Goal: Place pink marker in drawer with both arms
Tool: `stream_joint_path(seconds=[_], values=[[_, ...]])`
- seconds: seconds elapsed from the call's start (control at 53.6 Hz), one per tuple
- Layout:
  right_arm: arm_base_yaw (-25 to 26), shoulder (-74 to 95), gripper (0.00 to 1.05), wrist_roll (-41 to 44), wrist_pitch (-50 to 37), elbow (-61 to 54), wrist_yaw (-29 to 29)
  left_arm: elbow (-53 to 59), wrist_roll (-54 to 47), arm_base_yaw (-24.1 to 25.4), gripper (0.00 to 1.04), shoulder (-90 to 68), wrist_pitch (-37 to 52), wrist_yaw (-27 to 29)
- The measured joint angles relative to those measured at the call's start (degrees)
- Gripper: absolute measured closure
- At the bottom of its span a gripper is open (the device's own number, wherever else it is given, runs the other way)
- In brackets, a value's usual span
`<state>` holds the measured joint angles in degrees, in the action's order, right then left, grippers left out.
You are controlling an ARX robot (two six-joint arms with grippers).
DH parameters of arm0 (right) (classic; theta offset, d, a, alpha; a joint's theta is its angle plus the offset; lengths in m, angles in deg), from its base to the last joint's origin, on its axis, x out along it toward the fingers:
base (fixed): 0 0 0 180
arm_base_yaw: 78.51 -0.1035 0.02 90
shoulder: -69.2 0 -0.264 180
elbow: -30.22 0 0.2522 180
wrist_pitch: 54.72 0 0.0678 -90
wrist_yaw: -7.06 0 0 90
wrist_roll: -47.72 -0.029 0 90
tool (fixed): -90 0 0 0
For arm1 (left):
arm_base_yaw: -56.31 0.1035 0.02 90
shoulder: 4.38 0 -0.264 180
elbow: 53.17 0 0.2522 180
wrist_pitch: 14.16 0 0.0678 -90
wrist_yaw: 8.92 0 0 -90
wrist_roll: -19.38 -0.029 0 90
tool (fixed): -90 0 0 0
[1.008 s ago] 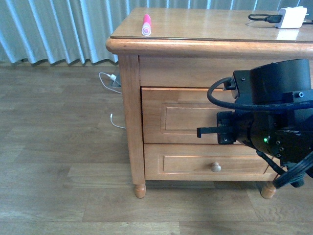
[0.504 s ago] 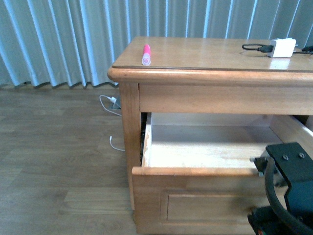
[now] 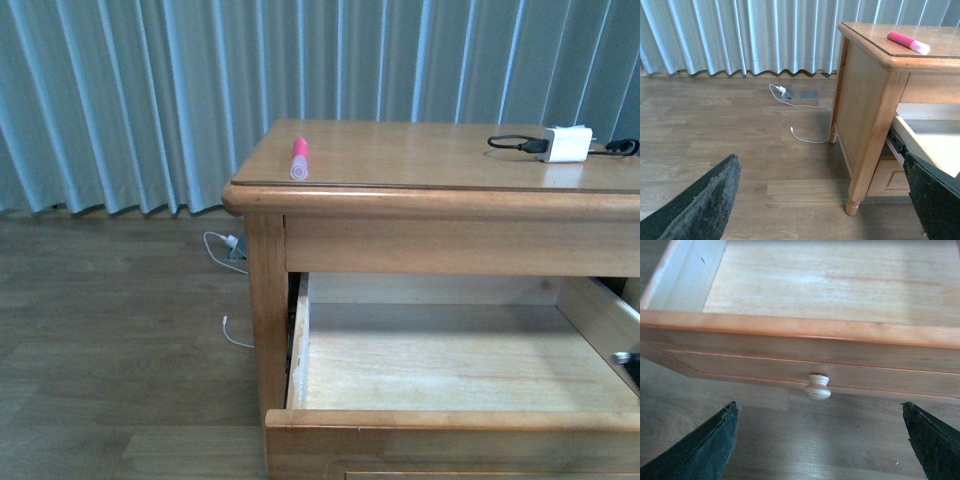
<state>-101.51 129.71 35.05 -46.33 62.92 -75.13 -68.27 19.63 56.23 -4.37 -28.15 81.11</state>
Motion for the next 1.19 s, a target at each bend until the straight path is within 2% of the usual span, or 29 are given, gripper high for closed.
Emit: stream_joint_path(seconds=[0.168, 0.336, 0.411, 0.616, 0.691, 0.747, 0.915, 1.027, 1.139, 1.194], values=[[4.2, -18.9, 0.08, 0.2, 11.8, -0.6, -1.8, 0.0, 0.0, 0.0, 0.06, 0.0, 0.0, 0.0], [10.8, -34.8, 0.08, 0.2, 21.4, -0.6, -6.5, 0.0, 0.0, 0.0, 0.06, 0.0, 0.0, 0.0], [12.4, -37.5, 0.08, 0.2, 21.8, -0.6, -6.4, 0.0, 0.0, 0.0, 0.06, 0.0, 0.0, 0.0], [12.5, -37.5, 0.08, 0.3, 21.9, -0.8, -6.4, 0.0, 0.0, 0.0, 0.06, 0.0, 0.0, 0.0], [11.4, -41.0, 0.20, 5.0, 9.3, -6.2, 1.1, 0.0, 0.0, 0.0, 0.06, 0.0, 0.0, 0.0], [11.9, -43.6, 0.30, 8.2, 1.0, -9.9, 2.4, 0.0, 0.0, 0.0, 0.06, 0.0, 0.0, 0.0], [14.9, -46.9, 0.59, 11.7, -2.0, -12.7, -0.2, 0.0, 0.0, 0.0, 0.06, 0.0, 0.0, 0.0], [15.5, -47.2, 0.39, 12.1, -2.0, -13.4, -0.3, 0.0, 0.0, 0.0, 0.06, 0.0, 0.0, 0.0], [15.6, -47.4, 0.13, 12.3, -2.0, -13.4, -0.4, 0.0, 0.0, 0.0, 0.06, 0.0, 0.0, 0.0], [15.6, -47.4, 0.07, 12.3, -2.0, -13.4, -0.4, 0.0, 0.0, 0.0, 0.06, 0.0, 0.0, 0.0]])
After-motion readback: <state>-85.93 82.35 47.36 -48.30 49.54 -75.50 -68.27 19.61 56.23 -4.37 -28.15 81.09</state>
